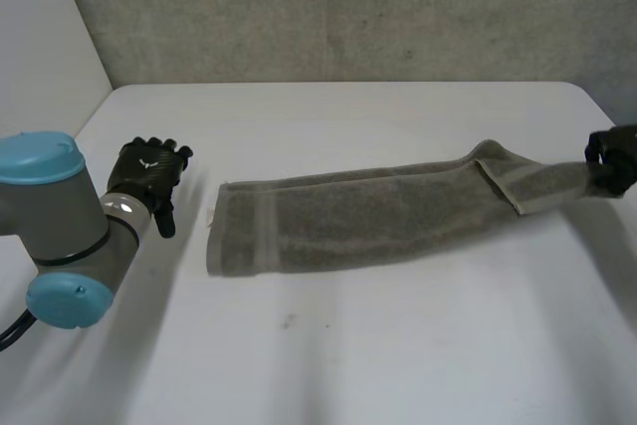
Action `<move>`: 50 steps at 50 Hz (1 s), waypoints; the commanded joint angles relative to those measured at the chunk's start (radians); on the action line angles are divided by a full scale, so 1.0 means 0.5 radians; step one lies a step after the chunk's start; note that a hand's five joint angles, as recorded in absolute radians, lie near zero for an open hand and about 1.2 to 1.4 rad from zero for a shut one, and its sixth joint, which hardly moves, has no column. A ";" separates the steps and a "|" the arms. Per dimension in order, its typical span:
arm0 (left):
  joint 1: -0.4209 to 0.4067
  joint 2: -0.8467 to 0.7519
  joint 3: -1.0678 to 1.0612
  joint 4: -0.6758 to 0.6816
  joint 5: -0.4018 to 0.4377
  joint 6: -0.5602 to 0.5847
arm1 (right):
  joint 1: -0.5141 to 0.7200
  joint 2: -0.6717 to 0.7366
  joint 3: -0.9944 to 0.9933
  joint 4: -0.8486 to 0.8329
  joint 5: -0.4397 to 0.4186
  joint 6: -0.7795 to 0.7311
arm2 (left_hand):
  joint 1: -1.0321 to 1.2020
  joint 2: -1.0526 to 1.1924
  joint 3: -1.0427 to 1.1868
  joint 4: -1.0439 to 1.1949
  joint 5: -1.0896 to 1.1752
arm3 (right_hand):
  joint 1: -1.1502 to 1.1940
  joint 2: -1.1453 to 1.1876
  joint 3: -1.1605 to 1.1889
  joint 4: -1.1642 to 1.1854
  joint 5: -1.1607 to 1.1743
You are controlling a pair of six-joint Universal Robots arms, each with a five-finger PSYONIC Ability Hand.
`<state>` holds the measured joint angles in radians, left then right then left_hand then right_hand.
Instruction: Fold the towel.
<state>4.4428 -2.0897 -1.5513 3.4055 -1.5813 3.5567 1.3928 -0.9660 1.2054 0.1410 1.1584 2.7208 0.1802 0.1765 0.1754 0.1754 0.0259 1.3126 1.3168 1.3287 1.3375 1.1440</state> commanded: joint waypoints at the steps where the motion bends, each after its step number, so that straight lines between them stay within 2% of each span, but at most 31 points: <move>1: 0.011 0.035 -0.033 0.006 -0.001 -0.002 | 0.439 -0.007 -0.352 0.086 0.033 0.225 | 0.055 0.062 0.065 0.065 0.014 | 0.167 0.159 0.135 0.118 0.156; 4: 0.015 0.047 -0.033 0.009 -0.001 -0.008 | 0.821 0.033 -0.624 0.095 0.131 0.384 | 0.049 0.056 0.059 0.059 0.009 | 0.167 0.159 0.135 0.118 0.156; 7: 0.018 0.050 -0.033 0.009 -0.001 -0.020 | 0.967 0.067 -0.727 0.086 0.202 0.421 | 0.049 0.056 0.059 0.059 0.009 | 0.167 0.159 0.135 0.118 0.156; 11: 0.024 0.062 -0.033 0.006 -0.001 -0.060 | 1.609 0.397 -1.207 0.080 0.413 0.473 | 0.049 0.056 0.059 0.059 0.009 | 0.167 0.159 0.135 0.118 0.156; 12: 0.024 0.062 -0.033 0.006 -0.001 -0.060 | 1.611 0.398 -1.208 0.080 0.414 0.473 | 0.049 0.056 0.059 0.059 0.009 | 0.167 0.159 0.135 0.118 0.156; 14: 0.036 0.090 -0.039 0.000 -0.004 -0.072 | 1.834 0.621 -1.425 0.086 0.447 0.476 | 0.055 0.062 0.064 0.064 0.014 | 0.167 0.159 0.135 0.118 0.156; 17: 0.048 0.102 -0.042 -0.003 -0.004 -0.079 | 1.915 0.735 -1.512 0.095 0.447 0.470 | 0.049 0.056 0.059 0.059 0.009 | 0.167 0.159 0.135 0.118 0.156; 19: 0.088 0.133 -0.042 -0.009 -0.004 -0.100 | 2.028 0.922 -1.637 0.101 0.453 0.470 | 0.049 0.056 0.059 0.059 0.009 | 0.167 0.159 0.135 0.118 0.156; 27: 0.183 0.185 -0.039 -0.009 0.009 -0.198 | 2.181 1.186 -1.782 0.101 0.515 0.464 | 0.055 0.062 0.065 0.065 0.014 | 0.167 0.159 0.135 0.118 0.156; 32: 0.186 0.185 -0.045 -0.012 0.009 -0.204 | 2.206 1.220 -1.767 0.156 0.496 0.458 | 0.055 0.062 0.065 0.065 0.014 | 0.167 0.159 0.135 0.118 0.156; 33: 0.183 0.185 -0.045 -0.012 0.009 -0.204 | 2.206 1.214 -1.770 0.205 0.487 0.449 | 0.055 0.062 0.065 0.065 0.014 | -1.040 -1.048 -1.072 -1.089 -1.052; 34: 0.183 0.185 -0.045 -0.012 0.009 -0.204 | 2.206 1.214 -1.770 0.206 0.487 0.449 | 0.055 0.062 0.065 0.065 0.014 | -1.052 -1.060 -1.084 -1.102 -1.064; 35: 0.174 0.185 -0.048 -0.012 0.009 -0.204 | 2.206 1.205 -1.782 0.251 0.487 0.425 | 0.055 0.062 0.065 0.065 0.014 | -2.267 -2.275 -2.299 -2.317 -2.279; 42: 0.128 0.203 -0.051 -0.025 0.012 -0.211 | 2.145 1.036 -1.764 0.381 0.506 0.351 | 0.055 0.062 0.065 0.065 0.014 | -2.276 -2.285 -2.308 -2.326 -2.288; 50: -0.028 0.345 -0.097 -0.037 0.018 -0.250 | 1.866 0.699 -1.494 0.491 0.484 0.363 | 0.055 0.062 0.065 0.065 0.014 | -2.276 -2.285 -2.308 -2.326 -2.288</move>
<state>4.4847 -1.9633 -1.5906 3.3896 -1.5737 3.4465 2.4149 -0.5030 0.3599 0.3554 1.4099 2.9021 0.1802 0.1767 0.1754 0.1755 0.0259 0.2353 0.2586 0.2450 0.2577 0.0615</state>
